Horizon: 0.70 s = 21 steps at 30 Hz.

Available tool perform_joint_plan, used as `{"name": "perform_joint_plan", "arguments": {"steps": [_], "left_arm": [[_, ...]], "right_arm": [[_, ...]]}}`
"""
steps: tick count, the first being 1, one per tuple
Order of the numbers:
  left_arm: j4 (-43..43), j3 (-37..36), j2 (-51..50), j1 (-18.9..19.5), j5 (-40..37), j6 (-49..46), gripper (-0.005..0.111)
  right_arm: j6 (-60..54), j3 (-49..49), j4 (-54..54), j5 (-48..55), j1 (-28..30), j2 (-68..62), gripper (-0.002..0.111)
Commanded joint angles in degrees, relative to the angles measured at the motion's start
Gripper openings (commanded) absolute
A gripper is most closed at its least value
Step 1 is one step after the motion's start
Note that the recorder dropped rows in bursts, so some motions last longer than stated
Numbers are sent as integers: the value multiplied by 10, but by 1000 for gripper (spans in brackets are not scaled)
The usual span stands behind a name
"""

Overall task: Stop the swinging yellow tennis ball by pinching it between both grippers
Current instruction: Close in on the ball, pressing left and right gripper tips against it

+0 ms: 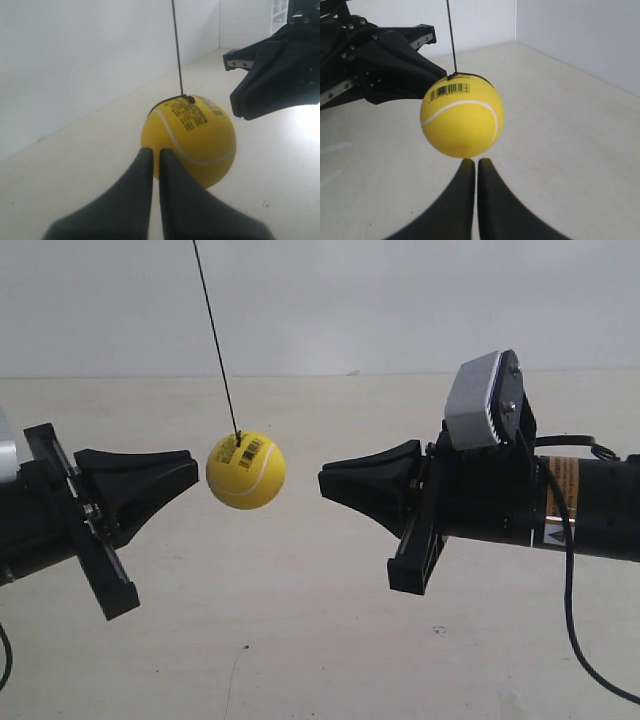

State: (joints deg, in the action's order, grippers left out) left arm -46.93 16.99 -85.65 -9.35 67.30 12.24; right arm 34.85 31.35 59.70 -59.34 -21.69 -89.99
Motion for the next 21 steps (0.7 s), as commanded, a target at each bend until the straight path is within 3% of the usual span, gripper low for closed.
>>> {"name": "perform_joint_plan", "arguments": {"steps": [1, 10, 21], "left_arm": [[-3, -2, -4, -5, 19, -6, 5], [-5, -2, -4, -5, 17, -8, 5], [-9, -2, -4, -5, 17, -8, 5]], "right_arm": [[-9, 3, -5, -9, -5, 1, 0], [-104, 3, -87, -3, -80, -14, 0], [-119, 3, -132, -8, -82, -15, 0]]}}
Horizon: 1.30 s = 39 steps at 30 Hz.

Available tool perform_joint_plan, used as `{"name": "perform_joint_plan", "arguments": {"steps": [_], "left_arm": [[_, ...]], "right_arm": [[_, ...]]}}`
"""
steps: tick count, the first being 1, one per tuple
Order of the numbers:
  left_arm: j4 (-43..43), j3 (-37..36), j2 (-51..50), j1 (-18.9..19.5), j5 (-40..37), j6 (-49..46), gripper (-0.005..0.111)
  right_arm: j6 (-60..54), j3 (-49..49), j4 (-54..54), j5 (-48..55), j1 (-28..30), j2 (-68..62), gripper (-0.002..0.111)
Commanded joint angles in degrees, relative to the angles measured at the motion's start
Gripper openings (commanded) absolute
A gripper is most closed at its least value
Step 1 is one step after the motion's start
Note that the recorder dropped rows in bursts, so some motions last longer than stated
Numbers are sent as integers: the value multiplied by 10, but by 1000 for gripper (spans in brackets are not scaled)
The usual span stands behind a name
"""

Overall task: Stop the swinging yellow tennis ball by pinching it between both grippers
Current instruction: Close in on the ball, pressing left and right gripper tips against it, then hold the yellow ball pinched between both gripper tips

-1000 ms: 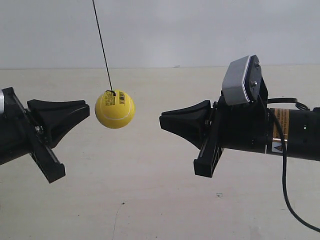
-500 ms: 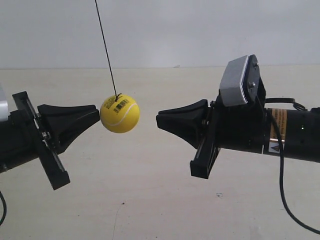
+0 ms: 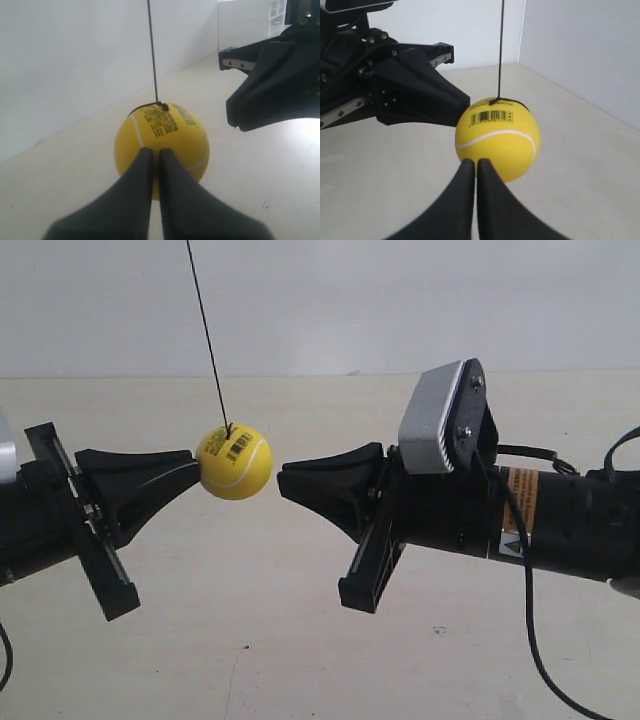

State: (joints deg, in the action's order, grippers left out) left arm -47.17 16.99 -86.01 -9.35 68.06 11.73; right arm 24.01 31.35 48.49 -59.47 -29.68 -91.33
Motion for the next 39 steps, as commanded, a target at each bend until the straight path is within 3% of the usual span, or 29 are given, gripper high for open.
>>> {"name": "perform_joint_plan", "arguments": {"steps": [1, 39], "left_arm": [[-6, -2, 0, -5, 9, -3, 5], [-19, -2, -9, -5, 9, -13, 5]], "right_arm": [[-12, 3, -21, -7, -2, -2, 0], [0, 33, -2, -20, -23, -54, 0]]}}
